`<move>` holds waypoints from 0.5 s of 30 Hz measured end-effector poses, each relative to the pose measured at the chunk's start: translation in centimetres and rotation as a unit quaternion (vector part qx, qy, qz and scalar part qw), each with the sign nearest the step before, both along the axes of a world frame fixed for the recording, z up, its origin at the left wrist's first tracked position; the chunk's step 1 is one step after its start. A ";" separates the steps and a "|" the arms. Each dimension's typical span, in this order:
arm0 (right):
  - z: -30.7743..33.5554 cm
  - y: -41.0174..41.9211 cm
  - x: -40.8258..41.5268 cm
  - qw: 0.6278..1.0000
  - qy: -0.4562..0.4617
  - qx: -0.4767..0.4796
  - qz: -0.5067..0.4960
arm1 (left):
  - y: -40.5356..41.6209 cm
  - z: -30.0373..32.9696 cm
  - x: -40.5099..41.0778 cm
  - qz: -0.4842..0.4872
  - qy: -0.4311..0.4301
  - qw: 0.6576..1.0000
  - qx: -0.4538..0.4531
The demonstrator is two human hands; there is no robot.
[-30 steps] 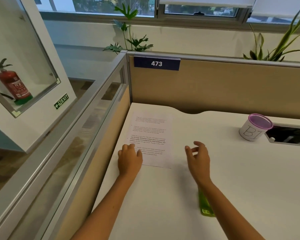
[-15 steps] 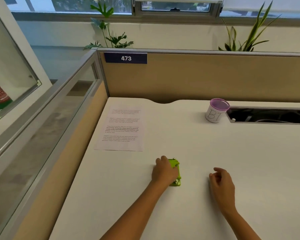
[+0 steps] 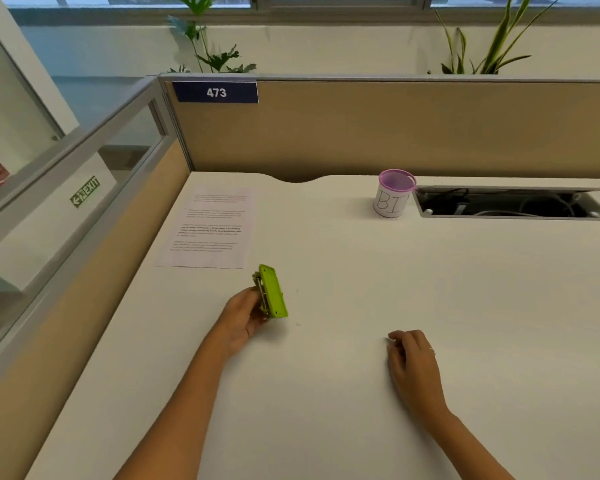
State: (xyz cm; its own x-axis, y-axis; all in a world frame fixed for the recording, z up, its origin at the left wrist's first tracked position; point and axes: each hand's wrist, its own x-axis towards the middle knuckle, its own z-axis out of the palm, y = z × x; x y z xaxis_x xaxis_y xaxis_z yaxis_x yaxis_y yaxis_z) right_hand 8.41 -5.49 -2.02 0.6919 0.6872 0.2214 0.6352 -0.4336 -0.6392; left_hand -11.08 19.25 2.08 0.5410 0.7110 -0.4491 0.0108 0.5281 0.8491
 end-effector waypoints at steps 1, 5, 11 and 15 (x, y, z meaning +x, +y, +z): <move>0.0 -0.2 0.0 1.000 0.000 0.000 0.005 | -0.2 0.0 -0.5 0.005 -0.037 0.999 -0.027; 0.0 -0.7 0.1 1.000 -0.001 0.002 0.025 | -1.3 0.4 -1.0 0.022 -0.120 0.988 -0.091; -0.1 -1.7 0.1 0.999 -0.007 0.003 0.051 | -2.9 0.3 -1.2 0.023 -0.206 0.969 -0.135; -0.2 -1.9 0.2 0.998 -0.012 0.002 0.061 | -2.9 0.3 -1.1 0.013 -0.204 0.971 -0.128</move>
State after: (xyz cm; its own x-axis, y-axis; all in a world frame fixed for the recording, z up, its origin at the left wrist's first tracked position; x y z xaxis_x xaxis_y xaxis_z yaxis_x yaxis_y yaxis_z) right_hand 8.59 -7.44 -2.26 0.5971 0.7656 0.2393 0.6985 -0.3496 -0.6244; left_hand -12.21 16.35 2.36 0.6939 0.6202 -0.3659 -0.3144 0.7180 0.6210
